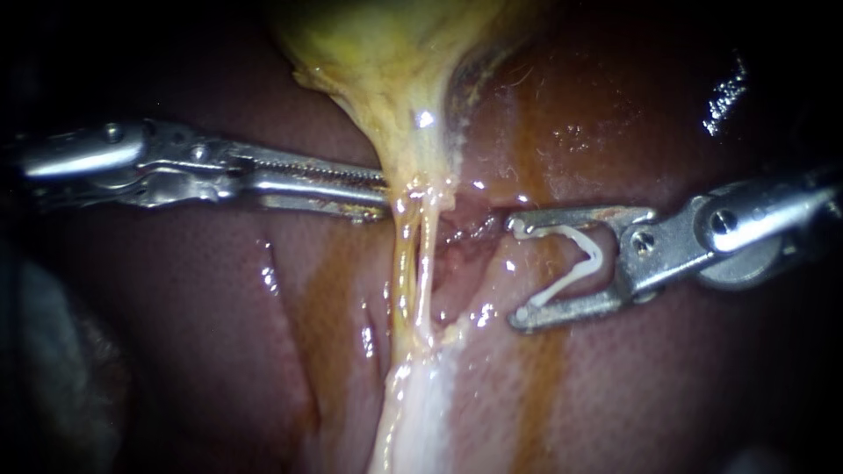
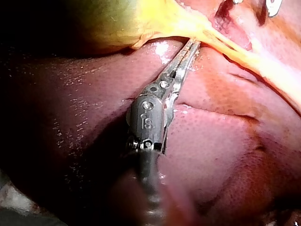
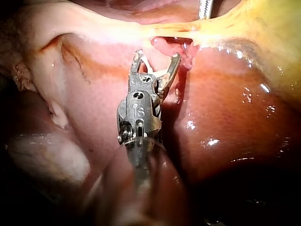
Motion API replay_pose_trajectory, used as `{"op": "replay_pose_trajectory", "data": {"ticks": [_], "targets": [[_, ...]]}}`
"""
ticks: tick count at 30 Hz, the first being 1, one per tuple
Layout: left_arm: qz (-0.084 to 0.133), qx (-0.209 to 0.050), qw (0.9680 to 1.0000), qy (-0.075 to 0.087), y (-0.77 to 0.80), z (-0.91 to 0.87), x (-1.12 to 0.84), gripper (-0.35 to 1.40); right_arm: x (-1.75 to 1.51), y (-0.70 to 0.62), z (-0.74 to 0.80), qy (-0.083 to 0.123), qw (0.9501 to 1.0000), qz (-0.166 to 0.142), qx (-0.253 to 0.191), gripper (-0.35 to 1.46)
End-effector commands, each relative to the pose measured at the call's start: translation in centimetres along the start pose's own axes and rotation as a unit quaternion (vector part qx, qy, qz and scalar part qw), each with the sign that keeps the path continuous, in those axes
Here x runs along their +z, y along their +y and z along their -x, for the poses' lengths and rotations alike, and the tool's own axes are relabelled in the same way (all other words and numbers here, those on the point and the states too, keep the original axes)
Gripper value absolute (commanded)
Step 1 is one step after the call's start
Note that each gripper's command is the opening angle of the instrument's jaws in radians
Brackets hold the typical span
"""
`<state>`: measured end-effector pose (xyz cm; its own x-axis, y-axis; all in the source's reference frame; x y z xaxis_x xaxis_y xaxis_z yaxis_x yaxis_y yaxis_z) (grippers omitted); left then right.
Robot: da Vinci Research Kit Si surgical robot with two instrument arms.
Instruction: Grabbing gallbladder
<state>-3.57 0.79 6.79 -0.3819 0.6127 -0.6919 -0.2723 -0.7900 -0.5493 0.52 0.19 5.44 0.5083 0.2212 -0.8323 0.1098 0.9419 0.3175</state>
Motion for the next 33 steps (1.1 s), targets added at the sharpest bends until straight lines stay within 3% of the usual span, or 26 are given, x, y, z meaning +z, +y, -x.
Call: {"op": "replay_pose_trajectory", "data": {"ticks": [1,8,12,19,22,26,33], "targets": [[0.001,0.0,1.0,-0.001,0.0,0.0,-0.02,-0.31,0.0,0.0,0.0,0.0,1.0,0.0,0.0,0.5],[0.003,-0.005,0.9998,-0.017,0.11,-0.1,-0.19,-0.35,0.0,0.0,0.0,0.0,1.0,0.0,0.0,0.5],[0.008,-0.033,0.9988,-0.036,0.21,-0.24,-0.36,-0.35,0.0,0.0,0.0,0.0,1.0,0.0,0.0,0.5],[0.022,-0.05,0.9978,-0.038,0.16,-0.65,-0.7,-0.35,0.0,0.0,0.0,0.0,1.0,0.0,0.0,0.5],[0.017,-0.053,0.9978,-0.037,0.11,-0.77,-0.84,-0.35,-0.01,0.0,0.0,0.0,1.0,0.0,0.0,0.5],[0.013,-0.055,0.9977,-0.037,0.07,-0.82,-0.96,-0.35,-0.01,0.0,0.01,0.0,1.0,0.0,0.0,0.5],[0.012,-0.058,0.9976,-0.036,0.07,-0.81,-0.97,-0.35,-0.01,0.0,0.01,0.0,1.0,0.0,0.0,0.5]]}}
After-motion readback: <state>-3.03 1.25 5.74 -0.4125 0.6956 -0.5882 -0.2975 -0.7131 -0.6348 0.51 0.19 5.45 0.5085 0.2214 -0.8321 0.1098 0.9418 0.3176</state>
